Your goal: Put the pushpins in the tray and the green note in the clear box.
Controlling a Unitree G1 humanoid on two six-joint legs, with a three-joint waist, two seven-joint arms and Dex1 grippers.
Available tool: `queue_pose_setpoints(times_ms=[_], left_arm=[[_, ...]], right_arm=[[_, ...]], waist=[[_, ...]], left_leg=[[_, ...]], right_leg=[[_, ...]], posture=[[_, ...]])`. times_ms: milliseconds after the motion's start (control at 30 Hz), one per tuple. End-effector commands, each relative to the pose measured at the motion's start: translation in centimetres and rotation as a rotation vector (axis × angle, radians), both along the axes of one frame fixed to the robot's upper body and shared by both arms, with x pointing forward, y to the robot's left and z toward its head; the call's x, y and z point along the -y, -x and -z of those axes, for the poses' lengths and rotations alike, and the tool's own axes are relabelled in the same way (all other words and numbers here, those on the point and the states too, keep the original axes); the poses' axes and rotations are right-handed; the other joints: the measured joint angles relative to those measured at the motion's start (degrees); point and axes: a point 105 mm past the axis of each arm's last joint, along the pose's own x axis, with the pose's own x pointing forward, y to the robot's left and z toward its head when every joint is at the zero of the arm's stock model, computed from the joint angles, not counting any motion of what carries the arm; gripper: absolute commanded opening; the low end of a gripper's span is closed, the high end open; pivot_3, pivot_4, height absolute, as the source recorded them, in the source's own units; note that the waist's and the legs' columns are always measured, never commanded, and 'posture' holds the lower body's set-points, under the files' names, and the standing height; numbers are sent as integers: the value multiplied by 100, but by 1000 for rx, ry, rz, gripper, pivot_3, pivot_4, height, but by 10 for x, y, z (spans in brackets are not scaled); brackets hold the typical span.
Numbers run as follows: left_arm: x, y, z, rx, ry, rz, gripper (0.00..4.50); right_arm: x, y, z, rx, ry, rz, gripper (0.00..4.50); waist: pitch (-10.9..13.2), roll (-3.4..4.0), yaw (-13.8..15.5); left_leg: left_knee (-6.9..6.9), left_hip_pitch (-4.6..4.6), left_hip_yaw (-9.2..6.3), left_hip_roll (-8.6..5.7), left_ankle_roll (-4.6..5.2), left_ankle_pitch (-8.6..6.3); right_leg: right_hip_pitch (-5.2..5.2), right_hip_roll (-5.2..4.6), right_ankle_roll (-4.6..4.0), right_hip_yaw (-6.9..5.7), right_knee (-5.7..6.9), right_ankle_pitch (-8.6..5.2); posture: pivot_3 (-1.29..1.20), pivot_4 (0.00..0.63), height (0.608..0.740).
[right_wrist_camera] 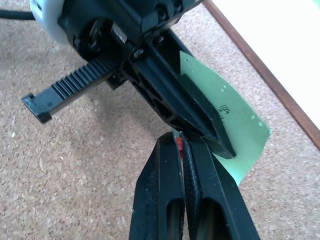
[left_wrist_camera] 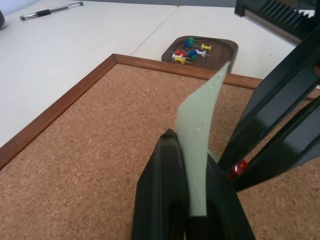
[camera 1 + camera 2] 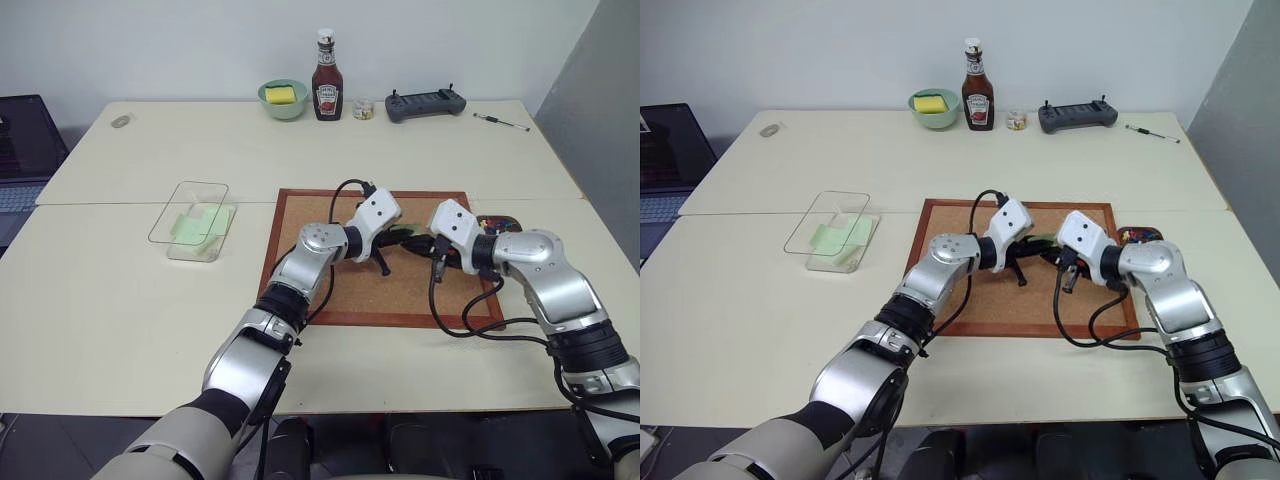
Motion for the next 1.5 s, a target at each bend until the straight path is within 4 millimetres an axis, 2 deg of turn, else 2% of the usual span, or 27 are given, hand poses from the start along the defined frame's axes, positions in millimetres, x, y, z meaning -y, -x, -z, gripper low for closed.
queue_pose_setpoints(times_ms=[33,300,433,667,867,1067,1233,1500], left_arm=[[4,3,5,1,-3,3,14],[3,-1,2,27,11,-28,14],[0,-5,-3,33,32,-57,14],[-27,-16,-20,-7,133,-171,14],[-64,-23,-32,-69,258,-325,14],[-78,-15,-31,-65,246,-360,14],[-80,-11,-31,-69,251,-375,0],[-78,-10,-33,-70,258,-375,0]], right_arm=[[-5,4,-47,160,-79,-22,0],[-1,5,-50,137,-128,7,0],[9,5,-52,131,-134,43,0],[60,1,-48,150,-45,211,0],[106,-13,-20,173,145,387,0],[136,-31,4,183,263,508,0],[148,-37,14,172,310,547,1009],[153,-39,17,174,310,566,2810]], waist=[[0,1,1],[0,0,1],[0,0,5],[0,0,5],[0,0,-7],[0,1,-18],[-1,1,-6],[-1,1,-17]], left_leg=[[0,0,1,-1,0,0],[0,1,2,-1,2,-1],[0,0,1,-2,2,-1],[1,-2,3,-3,3,-2],[2,0,6,-2,3,-2],[3,2,9,-1,-8,5],[4,0,11,-2,-14,8],[5,3,14,-1,-17,10]], right_leg=[[0,0,0,1,0,0],[0,-1,0,2,0,0],[0,-1,0,2,1,0],[-1,-2,0,2,0,0],[-1,-2,0,5,3,0],[-1,-2,0,7,4,0],[-1,-5,-1,7,3,1],[3,-5,-1,7,3,1]], posture=[[0,150,740],[0,150,740],[0,150,740],[0,150,740],[0,150,740],[0,150,740],[0,150,740],[0,150,740]])
